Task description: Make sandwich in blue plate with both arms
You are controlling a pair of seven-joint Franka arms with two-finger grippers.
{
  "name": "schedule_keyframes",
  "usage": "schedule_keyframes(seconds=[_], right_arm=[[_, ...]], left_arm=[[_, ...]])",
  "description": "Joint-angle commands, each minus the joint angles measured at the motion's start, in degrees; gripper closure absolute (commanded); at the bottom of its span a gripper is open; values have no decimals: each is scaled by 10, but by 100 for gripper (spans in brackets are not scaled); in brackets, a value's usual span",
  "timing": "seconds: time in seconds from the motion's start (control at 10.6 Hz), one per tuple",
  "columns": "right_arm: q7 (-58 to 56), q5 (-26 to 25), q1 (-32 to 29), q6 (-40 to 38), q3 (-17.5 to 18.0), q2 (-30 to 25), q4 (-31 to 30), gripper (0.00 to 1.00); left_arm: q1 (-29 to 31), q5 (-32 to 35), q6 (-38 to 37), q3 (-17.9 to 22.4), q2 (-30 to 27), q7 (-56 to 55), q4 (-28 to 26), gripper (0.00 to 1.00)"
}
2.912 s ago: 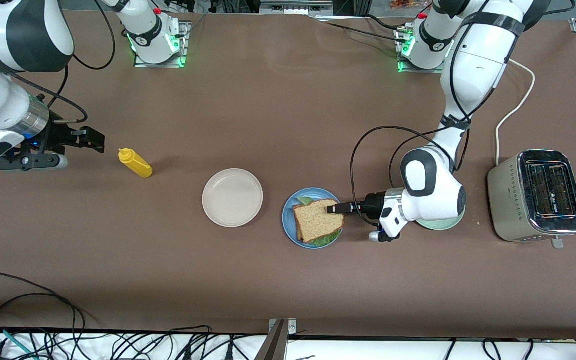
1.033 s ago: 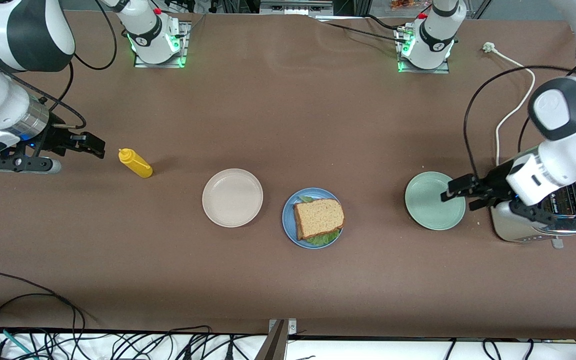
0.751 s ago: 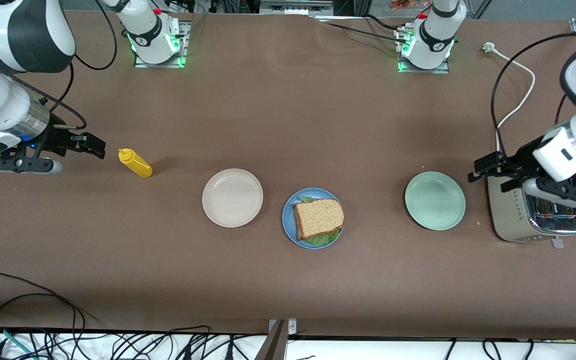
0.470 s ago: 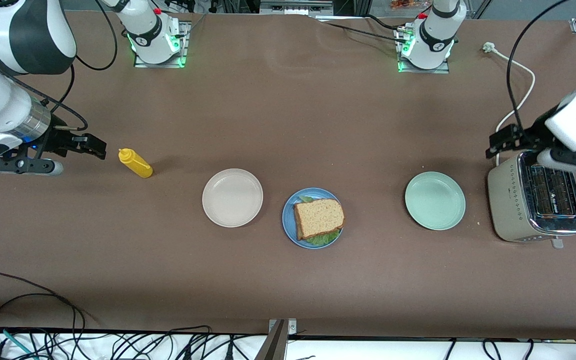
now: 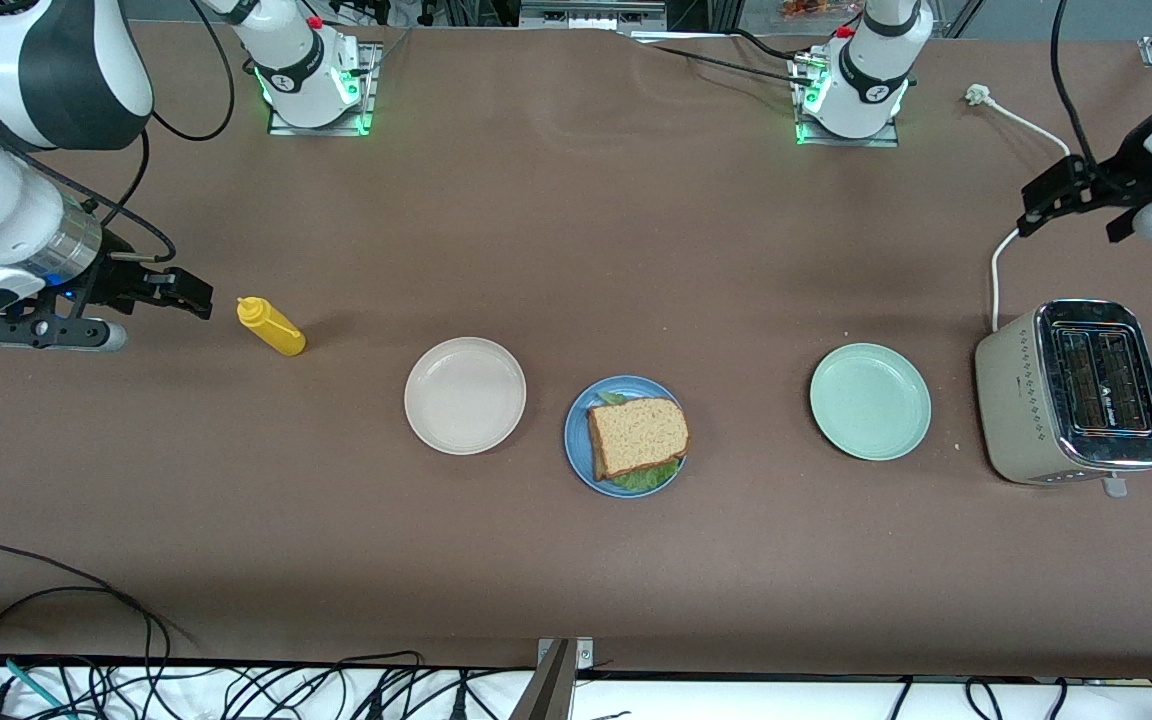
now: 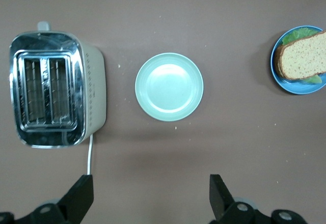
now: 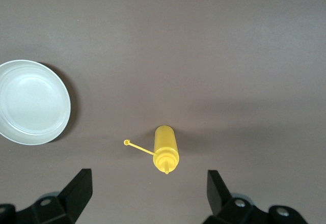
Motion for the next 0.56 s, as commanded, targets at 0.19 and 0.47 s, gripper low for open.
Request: schedule_keyframes(seconds=[0.19, 0.47], right_arm=[[6, 10, 1, 1, -3, -3, 4, 0], [7, 24, 1, 1, -3, -2, 5, 0]], left_arm=[[2, 43, -92, -4, 4, -108, 74, 0], [3, 42, -91, 0, 16, -110, 78, 0]])
